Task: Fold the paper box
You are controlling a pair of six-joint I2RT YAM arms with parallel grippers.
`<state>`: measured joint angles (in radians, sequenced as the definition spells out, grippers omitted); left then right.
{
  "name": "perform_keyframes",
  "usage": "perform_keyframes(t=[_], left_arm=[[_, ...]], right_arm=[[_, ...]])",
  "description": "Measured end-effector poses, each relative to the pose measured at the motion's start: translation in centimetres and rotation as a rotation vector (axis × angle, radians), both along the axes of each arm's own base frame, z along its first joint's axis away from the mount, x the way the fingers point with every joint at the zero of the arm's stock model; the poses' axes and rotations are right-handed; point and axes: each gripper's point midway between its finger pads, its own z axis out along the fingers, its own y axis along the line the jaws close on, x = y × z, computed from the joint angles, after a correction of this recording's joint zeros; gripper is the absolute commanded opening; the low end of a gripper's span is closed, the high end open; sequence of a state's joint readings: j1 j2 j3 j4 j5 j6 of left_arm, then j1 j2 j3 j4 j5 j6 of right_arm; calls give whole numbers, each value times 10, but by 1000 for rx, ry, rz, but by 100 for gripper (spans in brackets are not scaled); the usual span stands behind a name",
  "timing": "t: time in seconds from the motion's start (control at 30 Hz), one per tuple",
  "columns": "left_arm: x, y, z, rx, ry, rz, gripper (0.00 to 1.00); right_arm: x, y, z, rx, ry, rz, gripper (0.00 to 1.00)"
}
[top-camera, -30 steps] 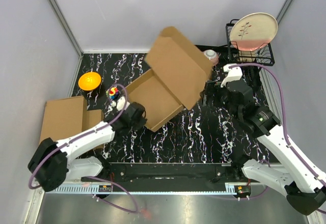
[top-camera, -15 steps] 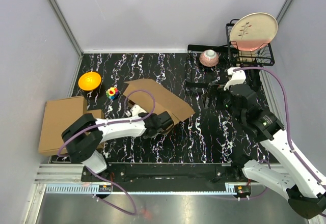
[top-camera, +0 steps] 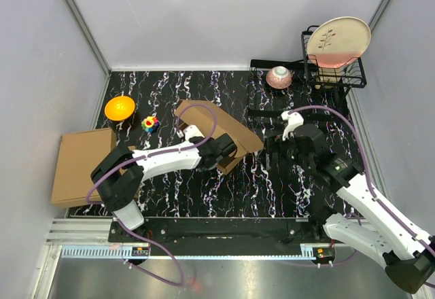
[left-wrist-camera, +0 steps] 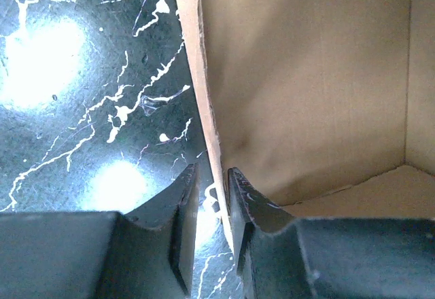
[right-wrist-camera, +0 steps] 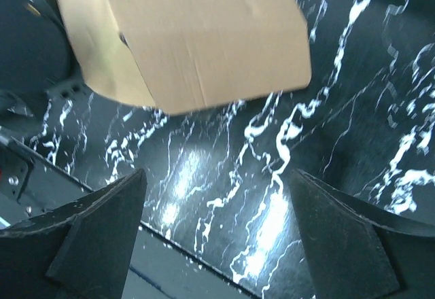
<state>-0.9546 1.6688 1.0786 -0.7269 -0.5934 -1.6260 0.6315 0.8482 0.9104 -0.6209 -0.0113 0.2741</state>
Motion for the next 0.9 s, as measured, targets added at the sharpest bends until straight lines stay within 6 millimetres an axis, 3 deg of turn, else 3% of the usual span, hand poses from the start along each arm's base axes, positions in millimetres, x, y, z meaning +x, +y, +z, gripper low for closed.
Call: perform_keyframes(t=[0.17, 0.37, 0.5, 0.63, 0.9], left_arm=[[0, 0, 6, 28, 5, -45, 25], [1, 1, 11, 59, 12, -88, 26], [10, -10, 32, 52, -15, -131, 27], [14, -17, 50, 36, -48, -164, 28], [10, -12, 68, 51, -86, -223, 28]], right_arm=[[-14, 0, -47, -27, 113, 8, 98], [-6, 18, -69, -61, 141, 8, 99], [10, 22, -77, -93, 129, -46, 100], [36, 20, -71, -119, 80, -141, 100], [107, 22, -26, -84, -29, -332, 100]])
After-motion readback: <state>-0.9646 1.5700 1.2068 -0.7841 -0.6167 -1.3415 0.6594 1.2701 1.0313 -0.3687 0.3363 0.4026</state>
